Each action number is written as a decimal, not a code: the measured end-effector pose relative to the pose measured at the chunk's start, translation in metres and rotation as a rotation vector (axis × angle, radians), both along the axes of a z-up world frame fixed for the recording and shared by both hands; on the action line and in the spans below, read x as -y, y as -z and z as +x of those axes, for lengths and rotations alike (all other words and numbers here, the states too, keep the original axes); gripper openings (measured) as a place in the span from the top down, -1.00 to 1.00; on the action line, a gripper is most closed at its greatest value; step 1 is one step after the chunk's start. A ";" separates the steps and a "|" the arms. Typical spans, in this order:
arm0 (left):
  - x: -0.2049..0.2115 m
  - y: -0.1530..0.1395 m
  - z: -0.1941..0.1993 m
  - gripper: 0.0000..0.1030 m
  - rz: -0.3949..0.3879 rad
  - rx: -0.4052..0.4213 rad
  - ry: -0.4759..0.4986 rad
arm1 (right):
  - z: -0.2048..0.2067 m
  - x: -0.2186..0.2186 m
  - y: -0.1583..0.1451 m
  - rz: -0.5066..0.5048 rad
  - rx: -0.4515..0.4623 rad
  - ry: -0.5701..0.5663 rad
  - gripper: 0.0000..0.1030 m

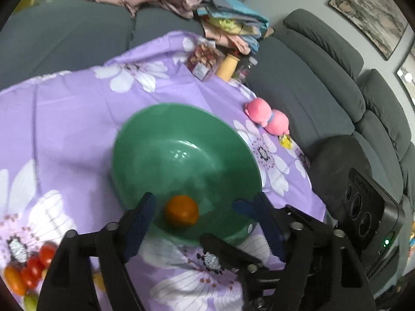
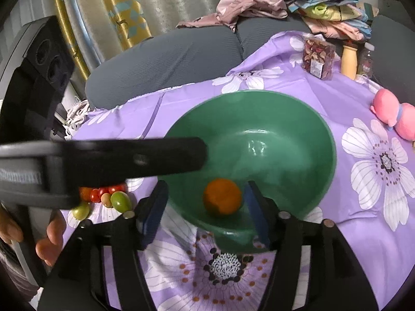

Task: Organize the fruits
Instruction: 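Move the left tool back toward the fruit cluster while the right tool approaches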

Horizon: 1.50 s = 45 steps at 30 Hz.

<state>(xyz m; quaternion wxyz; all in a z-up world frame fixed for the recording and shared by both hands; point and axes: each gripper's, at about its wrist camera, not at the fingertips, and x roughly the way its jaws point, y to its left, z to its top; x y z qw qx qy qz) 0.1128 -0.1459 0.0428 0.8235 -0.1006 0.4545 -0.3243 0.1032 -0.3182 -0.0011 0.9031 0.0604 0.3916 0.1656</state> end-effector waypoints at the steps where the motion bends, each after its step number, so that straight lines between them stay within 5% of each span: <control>1: -0.004 -0.003 -0.004 -0.51 0.003 0.012 -0.010 | -0.004 0.000 -0.002 -0.007 0.012 0.006 -0.30; 6: -0.033 -0.014 -0.022 -0.59 0.039 0.064 -0.086 | -0.021 -0.004 -0.013 -0.008 0.046 -0.002 -0.40; 8: -0.045 -0.017 -0.029 -0.87 0.066 0.078 -0.122 | -0.027 -0.007 -0.017 -0.003 0.056 -0.006 -0.45; 11: -0.066 -0.017 -0.042 -0.91 0.072 0.084 -0.176 | -0.037 -0.014 -0.020 0.015 0.062 -0.029 -0.52; 21: -0.126 0.008 -0.069 -0.92 0.068 -0.050 -0.367 | -0.062 -0.046 -0.018 0.015 0.037 -0.110 -0.54; 25: -0.138 0.015 -0.077 -0.94 0.031 -0.080 -0.342 | -0.066 -0.056 -0.015 0.003 0.023 -0.129 -0.55; 36: -0.182 0.026 -0.099 -0.97 -0.273 -0.141 -0.285 | -0.070 -0.082 -0.009 0.000 -0.008 -0.203 -0.59; 45: -0.184 0.047 -0.100 -0.97 -0.152 -0.197 -0.306 | -0.073 -0.105 0.004 -0.007 -0.060 -0.265 -0.59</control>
